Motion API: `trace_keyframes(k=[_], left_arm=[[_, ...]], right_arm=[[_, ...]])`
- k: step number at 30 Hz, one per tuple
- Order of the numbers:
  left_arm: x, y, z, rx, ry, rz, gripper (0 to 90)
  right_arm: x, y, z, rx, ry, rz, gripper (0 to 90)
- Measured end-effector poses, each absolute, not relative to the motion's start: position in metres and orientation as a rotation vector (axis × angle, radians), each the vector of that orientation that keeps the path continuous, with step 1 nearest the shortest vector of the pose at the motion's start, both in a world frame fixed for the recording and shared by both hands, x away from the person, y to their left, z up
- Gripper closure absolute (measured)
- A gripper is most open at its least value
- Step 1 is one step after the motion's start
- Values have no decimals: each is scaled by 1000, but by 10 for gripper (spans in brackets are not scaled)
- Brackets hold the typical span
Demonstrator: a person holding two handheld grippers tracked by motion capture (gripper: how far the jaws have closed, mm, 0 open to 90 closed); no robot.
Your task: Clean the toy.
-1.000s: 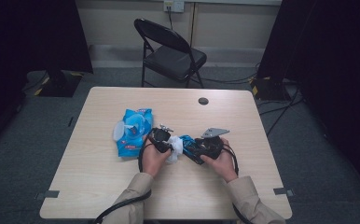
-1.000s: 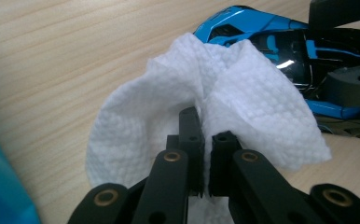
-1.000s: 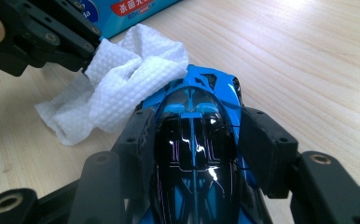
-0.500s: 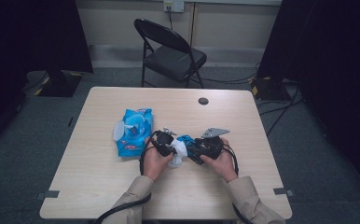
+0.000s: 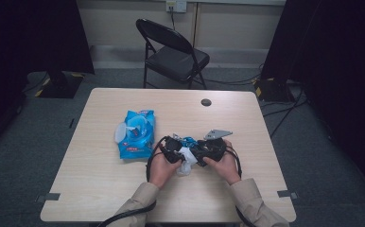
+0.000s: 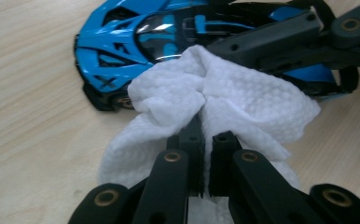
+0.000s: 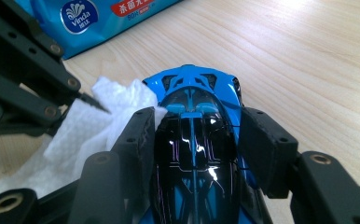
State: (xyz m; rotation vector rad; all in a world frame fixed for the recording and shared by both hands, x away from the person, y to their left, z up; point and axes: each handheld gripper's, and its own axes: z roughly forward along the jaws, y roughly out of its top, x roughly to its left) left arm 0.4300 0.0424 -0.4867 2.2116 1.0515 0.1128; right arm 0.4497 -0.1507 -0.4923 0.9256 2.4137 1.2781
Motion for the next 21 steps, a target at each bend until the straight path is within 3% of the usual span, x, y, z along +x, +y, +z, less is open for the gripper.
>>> trace_keyframes(k=[21], left_arm=[[414, 22, -488, 2222, 979, 63, 873]], right_arm=[[450, -150, -492, 929, 2413, 1278, 471]])
